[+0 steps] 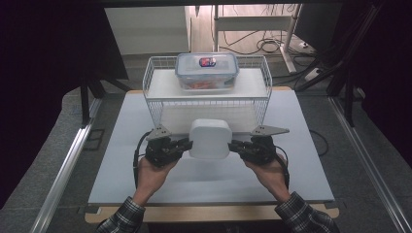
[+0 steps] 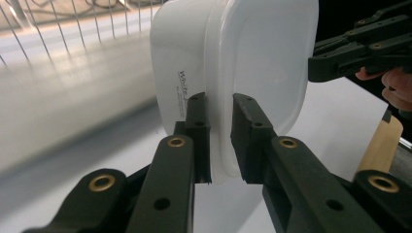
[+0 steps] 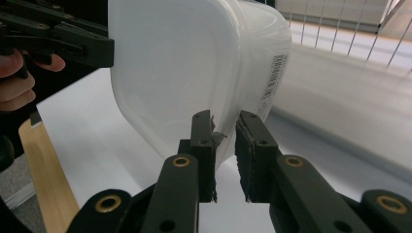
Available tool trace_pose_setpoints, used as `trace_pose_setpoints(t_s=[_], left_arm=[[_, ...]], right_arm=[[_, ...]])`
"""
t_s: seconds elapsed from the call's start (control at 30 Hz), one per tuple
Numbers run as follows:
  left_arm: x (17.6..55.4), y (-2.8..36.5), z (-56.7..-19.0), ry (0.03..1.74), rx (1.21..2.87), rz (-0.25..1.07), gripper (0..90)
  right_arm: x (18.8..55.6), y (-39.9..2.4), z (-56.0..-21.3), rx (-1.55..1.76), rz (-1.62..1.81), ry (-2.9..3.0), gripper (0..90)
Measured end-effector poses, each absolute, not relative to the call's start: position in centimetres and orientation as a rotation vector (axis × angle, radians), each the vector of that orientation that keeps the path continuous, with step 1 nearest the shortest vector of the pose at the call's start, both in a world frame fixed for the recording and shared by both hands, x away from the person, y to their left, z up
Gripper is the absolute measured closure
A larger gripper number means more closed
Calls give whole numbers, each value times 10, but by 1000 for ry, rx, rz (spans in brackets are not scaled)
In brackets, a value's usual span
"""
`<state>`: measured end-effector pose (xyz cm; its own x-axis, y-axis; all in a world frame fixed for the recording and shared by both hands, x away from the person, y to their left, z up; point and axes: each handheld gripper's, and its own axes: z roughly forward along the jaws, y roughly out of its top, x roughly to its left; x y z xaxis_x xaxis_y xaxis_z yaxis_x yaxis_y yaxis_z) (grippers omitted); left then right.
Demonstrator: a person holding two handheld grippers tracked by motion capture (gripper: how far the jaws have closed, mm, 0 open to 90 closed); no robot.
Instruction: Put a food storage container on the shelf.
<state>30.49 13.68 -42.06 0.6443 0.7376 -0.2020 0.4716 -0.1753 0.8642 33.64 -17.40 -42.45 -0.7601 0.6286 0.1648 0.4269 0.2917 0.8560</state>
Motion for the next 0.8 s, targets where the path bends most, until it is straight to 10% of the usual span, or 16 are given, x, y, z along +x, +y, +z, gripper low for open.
trace_pose_setpoints(t_s=[0.8], left_arm=[[329, 145, -344, 928, 1766, 423, 776]], right_arm=[[362, -164, -343, 860, 1508, 2251, 780]])
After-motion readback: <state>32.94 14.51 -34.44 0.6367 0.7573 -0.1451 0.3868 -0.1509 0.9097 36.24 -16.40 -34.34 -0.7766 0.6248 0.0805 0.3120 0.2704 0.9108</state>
